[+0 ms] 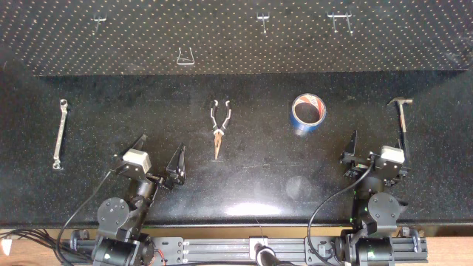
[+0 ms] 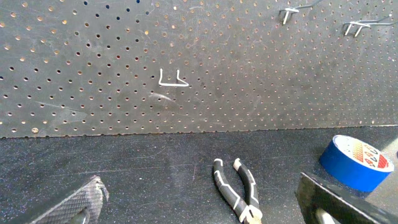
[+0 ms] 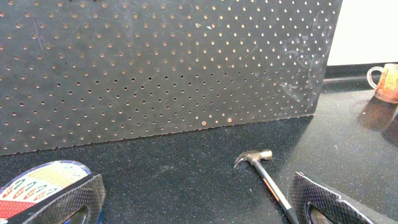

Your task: Place Tools Onto Pegboard

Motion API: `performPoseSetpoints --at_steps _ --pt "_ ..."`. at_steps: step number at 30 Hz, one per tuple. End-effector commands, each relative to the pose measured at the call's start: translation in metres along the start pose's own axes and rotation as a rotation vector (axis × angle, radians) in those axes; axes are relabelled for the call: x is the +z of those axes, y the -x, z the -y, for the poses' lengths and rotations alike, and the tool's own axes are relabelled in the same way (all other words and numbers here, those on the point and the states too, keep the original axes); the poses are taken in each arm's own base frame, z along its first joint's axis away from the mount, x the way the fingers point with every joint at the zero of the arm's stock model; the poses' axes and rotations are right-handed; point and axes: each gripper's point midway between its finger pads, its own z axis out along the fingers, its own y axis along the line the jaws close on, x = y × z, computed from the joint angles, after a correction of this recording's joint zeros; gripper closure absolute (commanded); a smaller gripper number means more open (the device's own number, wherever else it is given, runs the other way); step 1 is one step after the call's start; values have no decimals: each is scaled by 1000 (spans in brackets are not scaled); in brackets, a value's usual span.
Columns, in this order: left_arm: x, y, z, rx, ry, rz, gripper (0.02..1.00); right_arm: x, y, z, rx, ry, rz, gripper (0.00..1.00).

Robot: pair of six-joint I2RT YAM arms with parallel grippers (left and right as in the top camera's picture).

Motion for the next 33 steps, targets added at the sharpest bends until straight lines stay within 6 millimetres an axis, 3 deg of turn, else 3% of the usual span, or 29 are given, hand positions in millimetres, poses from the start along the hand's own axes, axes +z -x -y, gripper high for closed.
performPoseSetpoints --at_steps 1,15,17,18,19,20,21,22,24,26,30,33 --pt "0 -1 1 -1 -7 -1 25 1 -4 4 2 -22 -9 25" --pt "0 0 0 -1 -1 1 25 1 -4 4 2 -22 -9 25" --pt "-3 5 -32 -12 130 24 23 1 -4 4 2 -22 -9 25" --pt "-14 1 -42 -36 197 -78 25 1 -4 4 2 -22 -9 27" --pt "-45 7 -47 -104 314 -335 25 1 -4 4 2 -22 -9 25" --pt "-63 35 -53 -157 419 -486 23 1 -4 4 2 -22 -9 27" --pt "-75 76 -90 -164 662 -629 20 1 -4 4 2 -22 -9 25" --pt "-63 85 -116 -96 687 -781 25 1 -4 4 2 -22 -9 25" --pt "-52 62 -195 -113 700 -1061 25 1 -4 4 2 -22 -9 25" --pt "-33 27 -253 76 505 -1299 20 1 -4 4 2 -22 -9 25" --pt "-26 -53 -296 21 319 -1428 95 1 -4 4 2 -22 -9 27" --pt "-40 -71 -318 -93 328 -1379 95 1 -4 4 2 -22 -9 25"
